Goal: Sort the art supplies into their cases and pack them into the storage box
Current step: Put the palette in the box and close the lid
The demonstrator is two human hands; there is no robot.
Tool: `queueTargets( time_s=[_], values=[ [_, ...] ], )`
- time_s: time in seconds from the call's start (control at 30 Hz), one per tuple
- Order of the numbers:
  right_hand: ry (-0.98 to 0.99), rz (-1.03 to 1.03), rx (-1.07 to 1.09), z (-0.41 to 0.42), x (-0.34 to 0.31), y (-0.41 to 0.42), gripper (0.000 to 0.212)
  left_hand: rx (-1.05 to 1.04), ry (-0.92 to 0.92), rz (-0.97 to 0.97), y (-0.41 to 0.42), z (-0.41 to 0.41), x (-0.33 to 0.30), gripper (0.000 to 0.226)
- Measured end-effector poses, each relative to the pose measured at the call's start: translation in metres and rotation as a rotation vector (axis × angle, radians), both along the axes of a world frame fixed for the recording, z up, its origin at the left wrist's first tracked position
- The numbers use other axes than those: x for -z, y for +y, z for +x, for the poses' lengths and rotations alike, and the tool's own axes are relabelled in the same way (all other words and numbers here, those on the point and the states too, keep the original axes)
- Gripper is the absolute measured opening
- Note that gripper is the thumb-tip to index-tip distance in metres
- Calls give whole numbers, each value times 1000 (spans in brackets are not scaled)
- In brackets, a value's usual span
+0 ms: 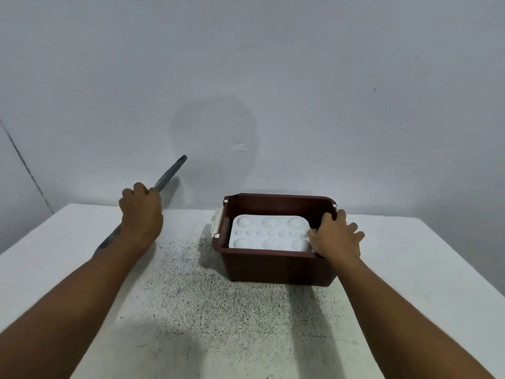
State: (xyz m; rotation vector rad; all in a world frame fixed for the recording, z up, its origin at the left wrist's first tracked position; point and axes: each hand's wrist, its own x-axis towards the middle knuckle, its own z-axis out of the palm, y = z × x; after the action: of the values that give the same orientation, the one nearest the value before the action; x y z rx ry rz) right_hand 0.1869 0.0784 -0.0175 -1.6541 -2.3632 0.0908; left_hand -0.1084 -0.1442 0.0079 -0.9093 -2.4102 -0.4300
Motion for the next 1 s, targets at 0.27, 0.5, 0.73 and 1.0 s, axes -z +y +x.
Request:
queueTargets(
  time_s=[0.27, 0.5, 0.73, 1.0],
  values=[
    [201, -89, -71, 6, -6, 5, 65, 298, 231, 186, 38, 65, -59, 32],
    [381, -203, -164, 12, -44, 26, 77, 609, 379, 274, 59, 106, -104, 17],
    [792, -61, -428, 37, -113, 47, 79, 871, 480, 295, 81, 133, -126, 8],
    [1060, -19, -485, 57, -138, 48, 16, 716, 440, 623, 94, 142, -139, 22]
  ],
)
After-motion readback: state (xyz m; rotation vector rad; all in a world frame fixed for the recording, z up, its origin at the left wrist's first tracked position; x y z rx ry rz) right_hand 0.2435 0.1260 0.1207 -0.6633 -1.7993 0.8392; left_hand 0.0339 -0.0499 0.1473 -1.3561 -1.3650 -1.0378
